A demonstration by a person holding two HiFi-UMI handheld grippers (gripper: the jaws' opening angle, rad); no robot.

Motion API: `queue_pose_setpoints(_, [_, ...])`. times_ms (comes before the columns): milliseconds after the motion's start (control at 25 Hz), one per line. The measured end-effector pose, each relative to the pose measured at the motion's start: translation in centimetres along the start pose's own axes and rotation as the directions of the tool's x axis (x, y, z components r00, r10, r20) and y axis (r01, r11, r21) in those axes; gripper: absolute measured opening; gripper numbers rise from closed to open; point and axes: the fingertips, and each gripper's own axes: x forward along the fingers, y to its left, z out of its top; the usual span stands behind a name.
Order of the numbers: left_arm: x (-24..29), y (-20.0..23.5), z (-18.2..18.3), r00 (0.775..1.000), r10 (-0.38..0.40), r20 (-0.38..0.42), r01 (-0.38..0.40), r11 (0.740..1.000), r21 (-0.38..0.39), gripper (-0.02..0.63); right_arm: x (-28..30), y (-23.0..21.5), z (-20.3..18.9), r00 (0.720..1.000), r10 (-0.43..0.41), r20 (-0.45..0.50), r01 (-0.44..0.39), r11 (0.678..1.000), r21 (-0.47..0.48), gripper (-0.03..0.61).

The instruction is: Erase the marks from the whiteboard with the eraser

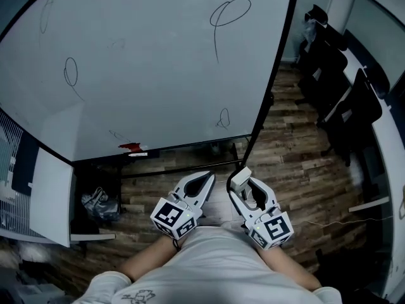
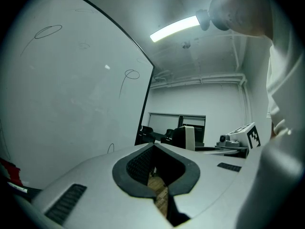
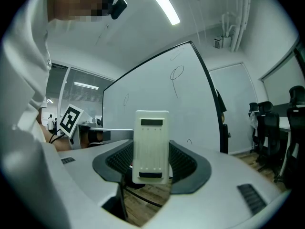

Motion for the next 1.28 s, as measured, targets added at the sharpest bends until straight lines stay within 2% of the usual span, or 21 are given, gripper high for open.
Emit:
queue_pose_setpoints(440, [3.9, -0.8, -1.7, 0.999, -0.021, -0.035, 0.021, 1.000, -0.012, 0.006, -0.6, -3.4, -1.1, 1.000, -0.016, -0.025, 0.017, 1.000, 0.024, 0.234])
queue_pose_setpoints(760, [6.6, 0.7, -1.3, 0.998, -0.047, -0.040, 0.046, 0.999, -0.015, 0.006, 0.7, -5.8, -1.1, 0.998, -0.058, -0.037, 0.059, 0.998, 0.036, 0.234])
queue_pose_setpoints(1280, [8.4, 7.5, 0.1, 0.998, -0.033, -0.045, 0.032, 0.999, -0.015, 0.006, 8.5, -9.2, -1.6, 0.996, -0.077, -0.041, 0.081, 0.990, 0.111, 0.235])
